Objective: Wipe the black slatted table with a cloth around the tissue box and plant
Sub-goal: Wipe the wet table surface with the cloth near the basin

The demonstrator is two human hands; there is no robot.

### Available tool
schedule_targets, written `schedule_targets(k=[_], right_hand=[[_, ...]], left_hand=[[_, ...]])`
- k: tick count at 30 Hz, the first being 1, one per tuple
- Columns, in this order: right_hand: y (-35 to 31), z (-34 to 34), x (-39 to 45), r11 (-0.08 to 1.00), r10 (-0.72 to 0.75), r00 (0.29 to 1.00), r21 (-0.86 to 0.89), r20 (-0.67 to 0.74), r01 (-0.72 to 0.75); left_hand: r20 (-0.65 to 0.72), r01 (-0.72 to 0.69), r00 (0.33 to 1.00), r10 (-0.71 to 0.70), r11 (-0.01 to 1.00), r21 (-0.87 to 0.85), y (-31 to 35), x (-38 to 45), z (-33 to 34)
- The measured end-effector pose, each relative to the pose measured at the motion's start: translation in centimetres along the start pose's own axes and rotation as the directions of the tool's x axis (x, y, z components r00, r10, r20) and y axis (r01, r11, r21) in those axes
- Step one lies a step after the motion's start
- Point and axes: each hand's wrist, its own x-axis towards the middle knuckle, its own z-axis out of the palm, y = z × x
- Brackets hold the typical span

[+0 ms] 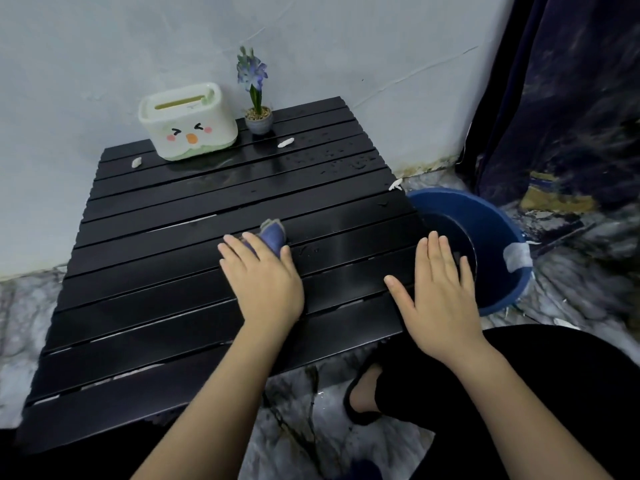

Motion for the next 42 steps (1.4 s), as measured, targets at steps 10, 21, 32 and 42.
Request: schedule_targets(k=[10, 21, 32, 42], right_hand=[[-0.2, 0.5, 0.2, 0.999, 0.015, 1.0, -0.034, -0.02, -0.016], [-0.2, 0.5, 0.0, 0.999, 0.0, 1.0, -0.037, -0.025, -0.001], [0.6, -0.2, 0.1, 0.994, -0.034, 0.999, 0.101, 0.018, 0.032], [0.1, 0.2, -0.1, 0.999, -0.017, 1.0, 0.028, 0.006, 0.017]], left_hand=[[0.092, -0.128, 0.986, 0.137, 0.988, -0.091, 15.7, 4.4, 4.1], [0.144, -0.337, 0.811, 0.567, 0.654, -0.677, 21.7, 6.7, 2.8], [-0.015, -0.217, 0.96, 0.278, 0.714, -0.665, 0.6, 7.5, -6.7], [0.054, -0.197, 0.977, 0.206, 0.97, -0.141, -11.5, 1.0, -3.6]])
